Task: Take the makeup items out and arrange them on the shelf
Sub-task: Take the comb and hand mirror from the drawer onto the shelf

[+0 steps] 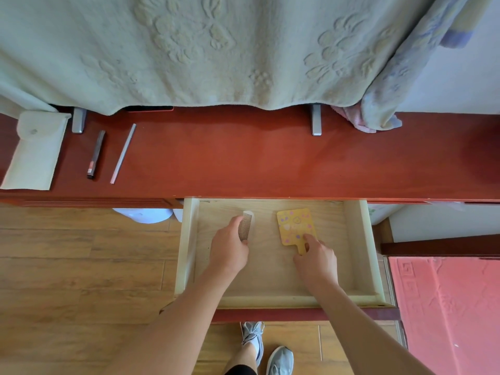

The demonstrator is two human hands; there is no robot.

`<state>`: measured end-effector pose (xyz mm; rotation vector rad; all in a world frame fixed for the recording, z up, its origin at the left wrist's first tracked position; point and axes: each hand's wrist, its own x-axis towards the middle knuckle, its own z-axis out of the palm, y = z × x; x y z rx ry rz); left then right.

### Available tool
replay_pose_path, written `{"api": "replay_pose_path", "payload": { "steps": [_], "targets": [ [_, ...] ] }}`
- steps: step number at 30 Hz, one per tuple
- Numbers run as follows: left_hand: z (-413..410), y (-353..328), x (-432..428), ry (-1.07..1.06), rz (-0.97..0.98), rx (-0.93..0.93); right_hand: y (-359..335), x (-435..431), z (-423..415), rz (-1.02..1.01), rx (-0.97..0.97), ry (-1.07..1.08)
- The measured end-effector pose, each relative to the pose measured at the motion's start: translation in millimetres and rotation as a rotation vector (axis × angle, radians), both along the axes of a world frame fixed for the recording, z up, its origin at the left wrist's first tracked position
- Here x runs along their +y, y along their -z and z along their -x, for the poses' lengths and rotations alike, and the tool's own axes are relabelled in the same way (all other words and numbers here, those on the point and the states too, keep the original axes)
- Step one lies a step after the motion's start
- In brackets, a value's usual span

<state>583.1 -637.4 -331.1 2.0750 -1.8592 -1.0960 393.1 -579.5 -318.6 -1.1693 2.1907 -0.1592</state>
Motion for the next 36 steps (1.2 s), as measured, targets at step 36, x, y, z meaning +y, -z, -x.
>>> {"api": "replay_pose_path", "payload": {
  "steps": [36],
  "targets": [
    [18.6, -101.3, 76.0, -0.219, 0.204, 0.104, -82.2, 52.6, 35.5, 0.193, -0.040, -0.118]
  ]
}}
